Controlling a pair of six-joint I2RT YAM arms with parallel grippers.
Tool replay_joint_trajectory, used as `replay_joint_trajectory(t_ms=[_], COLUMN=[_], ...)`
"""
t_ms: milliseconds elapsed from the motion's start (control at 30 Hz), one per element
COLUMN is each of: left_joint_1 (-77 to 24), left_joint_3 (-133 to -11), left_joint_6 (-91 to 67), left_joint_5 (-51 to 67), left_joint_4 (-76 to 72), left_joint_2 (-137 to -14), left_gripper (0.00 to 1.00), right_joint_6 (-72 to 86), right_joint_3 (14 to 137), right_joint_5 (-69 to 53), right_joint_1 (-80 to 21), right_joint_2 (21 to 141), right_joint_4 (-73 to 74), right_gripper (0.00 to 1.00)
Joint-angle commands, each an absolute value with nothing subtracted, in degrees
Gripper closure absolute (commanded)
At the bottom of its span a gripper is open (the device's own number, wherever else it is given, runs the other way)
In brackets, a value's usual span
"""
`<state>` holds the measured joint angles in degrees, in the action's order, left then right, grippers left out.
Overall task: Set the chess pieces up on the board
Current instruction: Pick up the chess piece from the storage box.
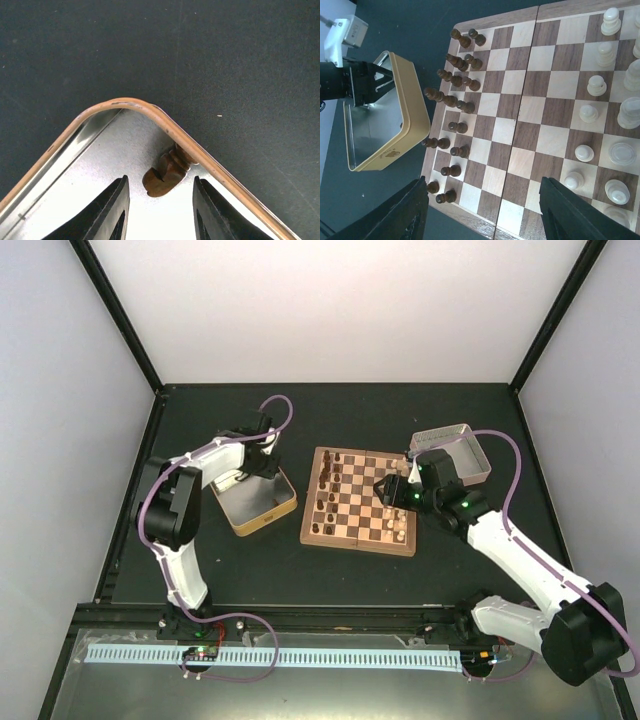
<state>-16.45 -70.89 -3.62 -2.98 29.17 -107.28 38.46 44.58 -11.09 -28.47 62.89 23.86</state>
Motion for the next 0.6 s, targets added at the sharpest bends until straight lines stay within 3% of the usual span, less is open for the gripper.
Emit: replay_joint_trajectory(t_ms=[0, 567], left_joint_1=[-16.0, -14.3], left_joint_3=[-73.8, -77.1], left_joint_6=[4.5, 15.7], left_joint_5=[-2.9, 5.3], left_joint_4=[31.9, 32.3], left_joint_2=[-109.7, -114.0], left_gripper=[0.63, 0.64], right_joint_6=[38.5, 39.2], right_joint_3=[46.6, 47.2], right_joint_5=[-11.4, -11.5], right_joint_1=[-28.2, -28.3], right_joint_2=[63.3, 63.0], right_joint_4=[25.0, 25.2], right_gripper=[0.39, 0.39])
